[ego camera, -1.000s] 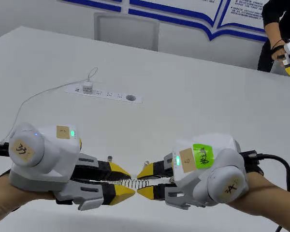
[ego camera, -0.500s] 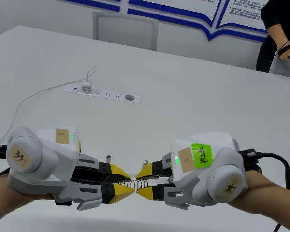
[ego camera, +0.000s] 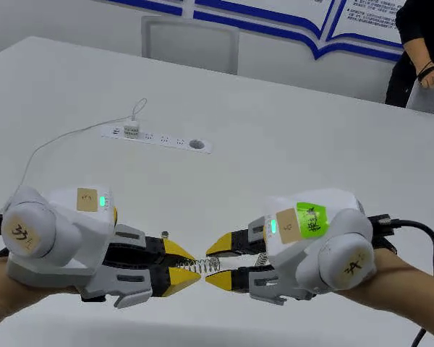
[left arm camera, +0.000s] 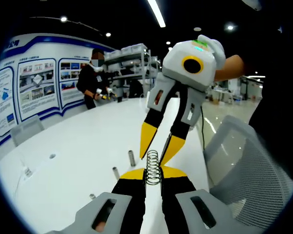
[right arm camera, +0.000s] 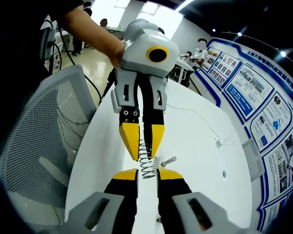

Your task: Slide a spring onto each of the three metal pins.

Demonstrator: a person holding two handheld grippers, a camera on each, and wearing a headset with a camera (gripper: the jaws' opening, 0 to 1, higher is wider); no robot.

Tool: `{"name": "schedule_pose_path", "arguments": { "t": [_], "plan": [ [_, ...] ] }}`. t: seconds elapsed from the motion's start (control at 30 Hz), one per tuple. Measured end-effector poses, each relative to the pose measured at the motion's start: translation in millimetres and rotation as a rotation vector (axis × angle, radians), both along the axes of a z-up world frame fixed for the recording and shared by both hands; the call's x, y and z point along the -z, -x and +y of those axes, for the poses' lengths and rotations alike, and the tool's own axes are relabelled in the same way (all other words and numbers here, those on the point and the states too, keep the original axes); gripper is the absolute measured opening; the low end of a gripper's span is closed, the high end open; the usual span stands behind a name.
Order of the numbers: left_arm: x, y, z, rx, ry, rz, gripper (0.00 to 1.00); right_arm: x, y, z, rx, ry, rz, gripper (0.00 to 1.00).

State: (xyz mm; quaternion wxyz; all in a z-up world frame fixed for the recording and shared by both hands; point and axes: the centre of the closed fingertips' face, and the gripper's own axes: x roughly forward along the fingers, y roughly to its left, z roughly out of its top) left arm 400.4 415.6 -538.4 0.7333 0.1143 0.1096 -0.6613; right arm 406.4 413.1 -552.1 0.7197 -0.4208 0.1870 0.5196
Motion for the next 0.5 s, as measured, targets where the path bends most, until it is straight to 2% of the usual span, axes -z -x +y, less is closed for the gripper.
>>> {"name": "schedule_pose_path", "arguments": {
  "t": [0.1, 0.13, 0.17, 0.3, 0.4, 0.5],
  "plan": [
    [0.0, 2.3, 1.1, 0.018, -0.001, -0.018, 0.10, -1.5, 1.7, 3.4, 0.013, -0.055, 0.030, 0.15],
    [-0.6, 3.1, 1.4, 0.025, 0.002, -0.027, 0.10, -1.7, 2.6, 3.9, 0.013, -0.060, 0.038, 0.14],
    [-1.0, 4.6, 1.8, 0.039, 0.004, -0.050, 0.10, -1.9, 2.1, 3.4, 0.014, -0.059, 0.036, 0.13],
    [-0.8, 4.3, 1.7, 0.043, 0.007, -0.063, 0.10, -2.0, 3.0, 4.2, 0.022, -0.070, 0.061, 0.11],
    [-1.7, 5.0, 2.2, 0.050, 0.011, -0.057, 0.10, -6.2, 4.9, 4.5, 0.034, -0.107, 0.095, 0.11],
    [-0.5, 4.4, 3.4, 0.046, 0.000, -0.026, 0.10, -9.8, 6.0, 6.5, 0.030, -0.133, 0.114, 0.10]
  ]
}}
